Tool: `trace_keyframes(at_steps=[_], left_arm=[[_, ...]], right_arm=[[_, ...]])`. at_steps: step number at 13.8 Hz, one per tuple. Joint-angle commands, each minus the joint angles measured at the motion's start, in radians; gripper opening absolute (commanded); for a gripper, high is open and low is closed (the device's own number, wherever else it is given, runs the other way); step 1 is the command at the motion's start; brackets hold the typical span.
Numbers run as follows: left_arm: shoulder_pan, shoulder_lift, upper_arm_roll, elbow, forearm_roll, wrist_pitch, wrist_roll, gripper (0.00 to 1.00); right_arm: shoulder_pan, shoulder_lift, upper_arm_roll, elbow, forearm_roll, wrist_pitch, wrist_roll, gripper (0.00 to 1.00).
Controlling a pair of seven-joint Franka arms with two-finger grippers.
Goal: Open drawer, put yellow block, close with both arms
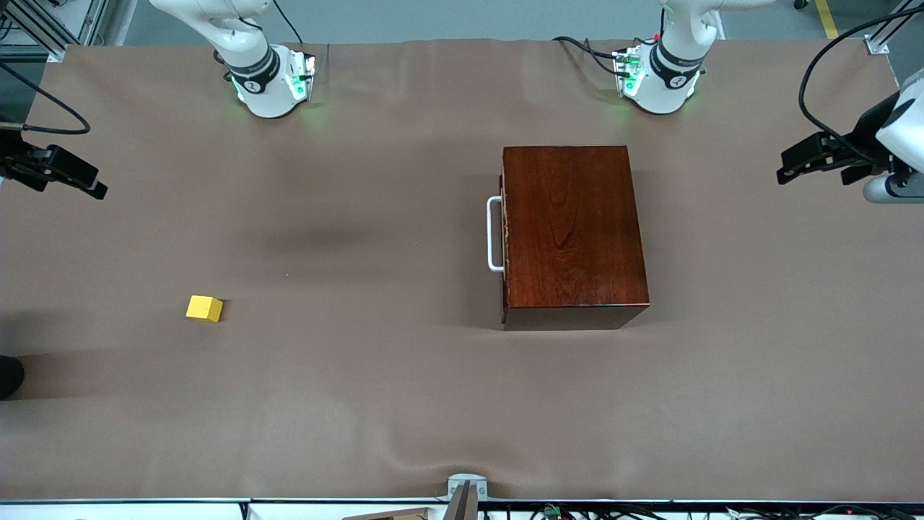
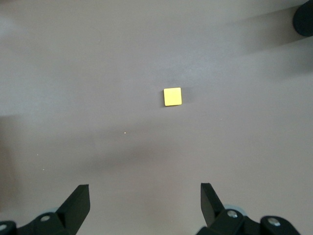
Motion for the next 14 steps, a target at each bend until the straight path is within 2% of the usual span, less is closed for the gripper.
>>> trace_keyframes(at_steps=[1,7,14], left_arm=[[-0.016,0.065,-0.007,0.089,-0.043,-0.008,-0.107,1.0],[-0.206,0.18,-0.004,0.165,-0.059,0.031,-0.263,1.0],[-0.416,0.277,-0.001,0.185,-0.042,0.191,-0.555,1.0]], right_arm=[[0.003,-0.003,0.002,0.008,-0.01,-0.008,-0.005,1.0],[-0.002,-0.003,-0.001,0.007,-0.01,-0.012,-0.065,1.0],[0.003,-0.003,0.002,0.011,-0.008,-0.005,-0.06,1.0]])
